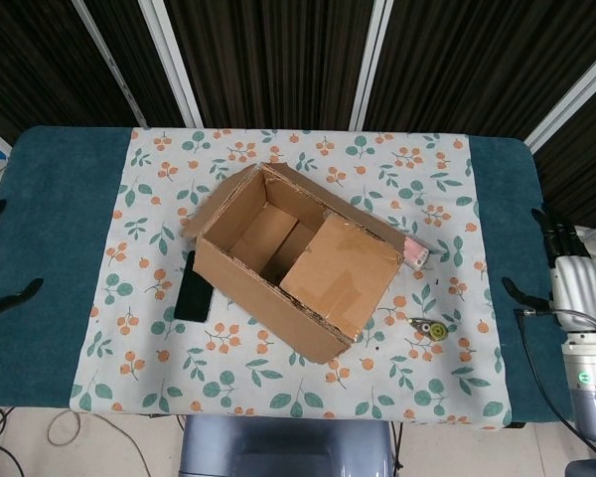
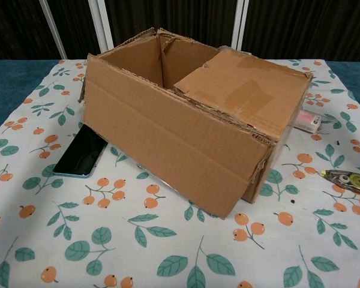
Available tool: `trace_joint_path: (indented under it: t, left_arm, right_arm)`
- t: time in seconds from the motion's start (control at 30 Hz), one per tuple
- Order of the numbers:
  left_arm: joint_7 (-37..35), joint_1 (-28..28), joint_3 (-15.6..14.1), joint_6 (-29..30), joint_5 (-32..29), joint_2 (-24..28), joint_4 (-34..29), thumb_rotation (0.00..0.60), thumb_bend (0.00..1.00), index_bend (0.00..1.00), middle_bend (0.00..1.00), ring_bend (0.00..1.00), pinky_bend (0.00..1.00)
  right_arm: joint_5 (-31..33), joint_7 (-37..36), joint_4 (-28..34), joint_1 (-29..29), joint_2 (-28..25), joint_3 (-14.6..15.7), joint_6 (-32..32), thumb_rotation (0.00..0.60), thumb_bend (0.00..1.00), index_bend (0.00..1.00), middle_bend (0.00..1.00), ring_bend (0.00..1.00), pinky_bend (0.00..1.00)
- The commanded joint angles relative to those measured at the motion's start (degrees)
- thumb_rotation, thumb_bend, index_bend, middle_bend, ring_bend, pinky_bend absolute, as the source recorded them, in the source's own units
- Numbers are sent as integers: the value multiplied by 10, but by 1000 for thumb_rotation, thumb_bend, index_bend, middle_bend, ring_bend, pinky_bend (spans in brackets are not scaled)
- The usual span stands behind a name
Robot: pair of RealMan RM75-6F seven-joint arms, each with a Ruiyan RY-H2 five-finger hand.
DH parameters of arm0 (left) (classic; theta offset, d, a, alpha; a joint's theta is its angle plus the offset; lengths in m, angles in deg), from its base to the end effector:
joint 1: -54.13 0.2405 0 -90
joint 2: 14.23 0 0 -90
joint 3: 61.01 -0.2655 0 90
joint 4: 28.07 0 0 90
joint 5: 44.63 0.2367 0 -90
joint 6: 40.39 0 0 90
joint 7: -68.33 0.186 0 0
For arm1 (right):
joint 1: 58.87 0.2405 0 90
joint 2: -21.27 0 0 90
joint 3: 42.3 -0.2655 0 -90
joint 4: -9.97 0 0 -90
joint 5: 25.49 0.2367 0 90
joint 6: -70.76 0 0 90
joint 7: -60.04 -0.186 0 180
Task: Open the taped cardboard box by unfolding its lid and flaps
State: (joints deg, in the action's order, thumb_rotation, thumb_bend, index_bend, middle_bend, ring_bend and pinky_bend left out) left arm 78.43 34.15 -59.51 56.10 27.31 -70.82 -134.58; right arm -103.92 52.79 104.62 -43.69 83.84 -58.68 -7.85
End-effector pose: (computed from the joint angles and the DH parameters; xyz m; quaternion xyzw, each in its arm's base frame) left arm -0.2543 0.2856 0.2009 -0.5452 -0.3060 -0.4426 0.6428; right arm -0.2696 -0.3312 0.1795 0.5366 -0.3755 0.5122 0.5556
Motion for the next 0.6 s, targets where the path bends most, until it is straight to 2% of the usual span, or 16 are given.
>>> trace_joint_path:
  t: [0.03,0.2,0.3,0.43,0.6]
  left_arm:
    - [-54,48,-10,37,17,-50,51,600,87,0,0,0,36]
    - [-97,80,-10,32,9,-87,111,600,88,0,0,0,36]
    - [-116,86,8,36,11,-95,137,600,88,0,0,0,36]
    - [-133,91,15,27,19,-106,157,600,88,0,0,0,36]
    - [-140,96,22,10,24,-111,166,600,88,0,0,0,36]
  right_arm:
    - [-2,20,34,34,-24,-16,38,600,369,0,0,0,225]
    - [6,51,81,94,-49,-44,103,600,529,30,12,16,225]
    - [5,81,96,141,-54,-58,147,600,633,79,42,32,225]
    - [16,116,103,200,-39,-69,198,600,786,126,81,61,242]
    - [48,167,90,273,-4,-65,274,600,988,190,121,90,245]
